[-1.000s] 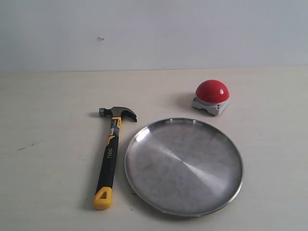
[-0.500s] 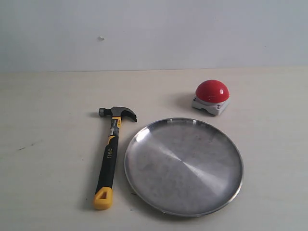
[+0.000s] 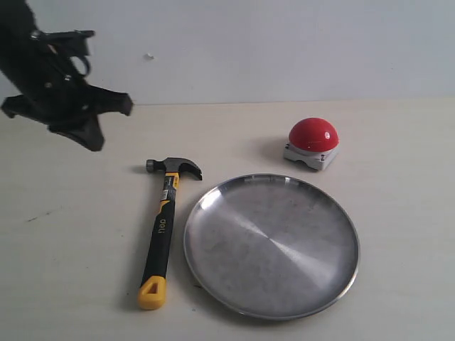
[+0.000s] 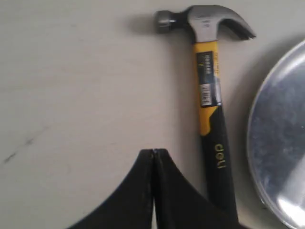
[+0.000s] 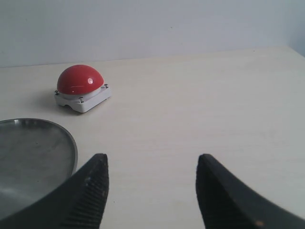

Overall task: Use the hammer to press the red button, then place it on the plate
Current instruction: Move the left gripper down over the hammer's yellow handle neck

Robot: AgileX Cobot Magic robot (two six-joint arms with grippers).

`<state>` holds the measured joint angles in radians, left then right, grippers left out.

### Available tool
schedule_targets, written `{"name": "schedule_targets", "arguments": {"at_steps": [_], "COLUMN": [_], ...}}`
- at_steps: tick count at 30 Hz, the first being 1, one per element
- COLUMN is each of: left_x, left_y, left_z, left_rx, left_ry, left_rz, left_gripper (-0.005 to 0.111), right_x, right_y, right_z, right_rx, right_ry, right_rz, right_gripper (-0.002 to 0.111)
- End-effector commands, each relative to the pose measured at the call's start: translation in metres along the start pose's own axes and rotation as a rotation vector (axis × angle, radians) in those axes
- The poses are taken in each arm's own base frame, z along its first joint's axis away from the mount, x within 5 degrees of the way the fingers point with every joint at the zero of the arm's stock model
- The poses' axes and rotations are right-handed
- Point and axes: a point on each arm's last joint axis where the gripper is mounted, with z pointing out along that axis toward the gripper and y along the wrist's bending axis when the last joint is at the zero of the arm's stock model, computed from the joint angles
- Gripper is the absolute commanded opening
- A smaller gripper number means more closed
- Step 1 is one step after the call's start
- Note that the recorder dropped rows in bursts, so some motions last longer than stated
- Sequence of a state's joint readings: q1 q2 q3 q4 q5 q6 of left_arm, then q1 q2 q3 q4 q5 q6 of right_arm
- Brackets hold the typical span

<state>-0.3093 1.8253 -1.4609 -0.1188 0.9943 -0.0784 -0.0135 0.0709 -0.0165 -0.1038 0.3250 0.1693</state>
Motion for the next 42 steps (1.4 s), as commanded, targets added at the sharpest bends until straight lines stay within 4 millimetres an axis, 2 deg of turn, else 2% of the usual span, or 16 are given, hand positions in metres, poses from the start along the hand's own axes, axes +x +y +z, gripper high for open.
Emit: {"name": "schedule_targets", "arguments": {"at_steps": [1,5,8,10,11,13,17,25,29,36,40,42], "left_x": [-0.014,-0.028,-0.036,-0.04,-0.041,-0.041,-0.04,-0.041,-0.045,-0.039,-0.039,-0.038], "left_y": [-0.038,-0.052,-0.057,-0.057,-0.057,-0.057,-0.055,-0.054,-0.057,-0.057,-0.057,-0.055], "left_z": [0.029,0.048,0.059,0.067,0.077,0.089,0.111,0.143,0.152,0.172,0.172,0.172], "left_rx": [-0.017,-0.005,0.002,-0.002,-0.003,-0.006,-0.007,-0.011,0.004,-0.01,-0.017,-0.031], "left_ry": [0.025,0.038,0.054,0.075,0.097,0.113,0.123,0.144,0.143,0.177,0.18,0.185], "left_rz": [0.114,0.137,0.136,0.136,0.134,0.132,0.134,0.127,0.089,0.072,0.068,0.051], "left_gripper": [0.0,0.002,0.01,0.02,0.031,0.042,0.054,0.055,0.055,0.055,0.054,0.048], "right_x": [0.0,0.0,0.0,0.0,0.0,0.0,0.0,0.0,0.0,0.0,0.0,0.0], "right_y": [0.0,0.0,0.0,0.0,0.0,0.0,0.0,0.0,0.0,0.0,0.0,0.0], "right_z": [0.0,0.0,0.0,0.0,0.0,0.0,0.0,0.0,0.0,0.0,0.0,0.0], "right_rx": [-0.004,-0.004,-0.004,-0.004,-0.004,-0.004,-0.004,-0.004,-0.004,-0.004,-0.004,-0.004], "right_ry": [-0.014,-0.014,-0.014,-0.014,-0.014,-0.014,-0.014,-0.014,-0.014,-0.014,-0.014,-0.014], "right_rz": [-0.003,-0.003,-0.003,-0.003,-0.003,-0.003,-0.003,-0.003,-0.003,-0.003,-0.003,-0.003], "right_gripper": [0.054,0.054,0.054,0.054,0.054,0.054,0.054,0.054,0.054,0.054,0.054,0.054]}}
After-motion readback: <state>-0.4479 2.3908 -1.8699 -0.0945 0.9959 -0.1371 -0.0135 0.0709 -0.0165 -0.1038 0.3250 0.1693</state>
